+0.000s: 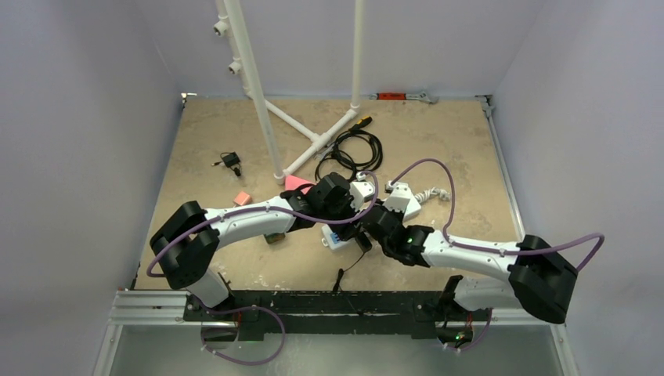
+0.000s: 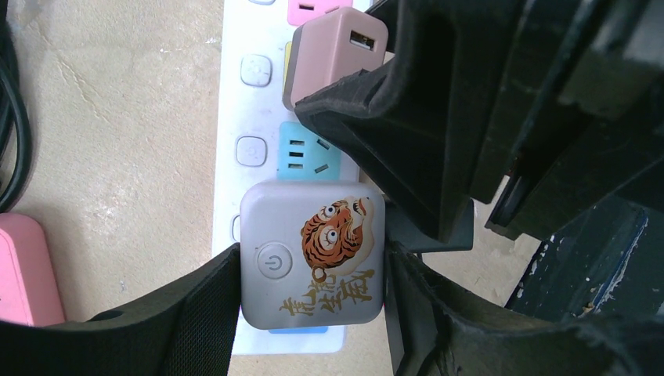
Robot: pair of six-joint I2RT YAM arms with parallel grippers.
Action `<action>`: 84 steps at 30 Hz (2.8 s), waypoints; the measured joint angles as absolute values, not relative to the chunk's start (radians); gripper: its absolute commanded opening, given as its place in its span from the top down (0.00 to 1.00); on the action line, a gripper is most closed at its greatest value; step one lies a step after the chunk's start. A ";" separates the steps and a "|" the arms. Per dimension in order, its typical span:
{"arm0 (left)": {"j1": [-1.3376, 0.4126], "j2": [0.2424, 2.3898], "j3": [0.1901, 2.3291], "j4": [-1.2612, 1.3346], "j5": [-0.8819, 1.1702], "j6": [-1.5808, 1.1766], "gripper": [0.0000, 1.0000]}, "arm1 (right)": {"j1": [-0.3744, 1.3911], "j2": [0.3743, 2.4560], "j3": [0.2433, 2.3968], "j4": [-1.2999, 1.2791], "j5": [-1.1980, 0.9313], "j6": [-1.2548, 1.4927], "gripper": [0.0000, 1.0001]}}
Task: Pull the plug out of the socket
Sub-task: Remove the plug from the socket, then place the plug at the center of the board.
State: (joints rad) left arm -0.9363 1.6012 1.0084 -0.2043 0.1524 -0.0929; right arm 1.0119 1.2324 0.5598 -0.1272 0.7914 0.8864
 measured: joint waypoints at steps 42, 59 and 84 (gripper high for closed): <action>-0.915 1.809 1.193 -0.068 -0.005 -0.226 1.00 | 0.693 0.820 0.537 -0.130 0.576 0.741 1.00; -0.883 1.763 1.224 -0.070 0.001 -0.220 0.08 | 0.693 0.546 0.516 -0.209 0.405 0.660 1.00; -0.704 1.139 0.964 -0.006 -0.120 -0.216 0.07 | 0.936 0.994 0.455 0.288 -0.012 0.544 1.00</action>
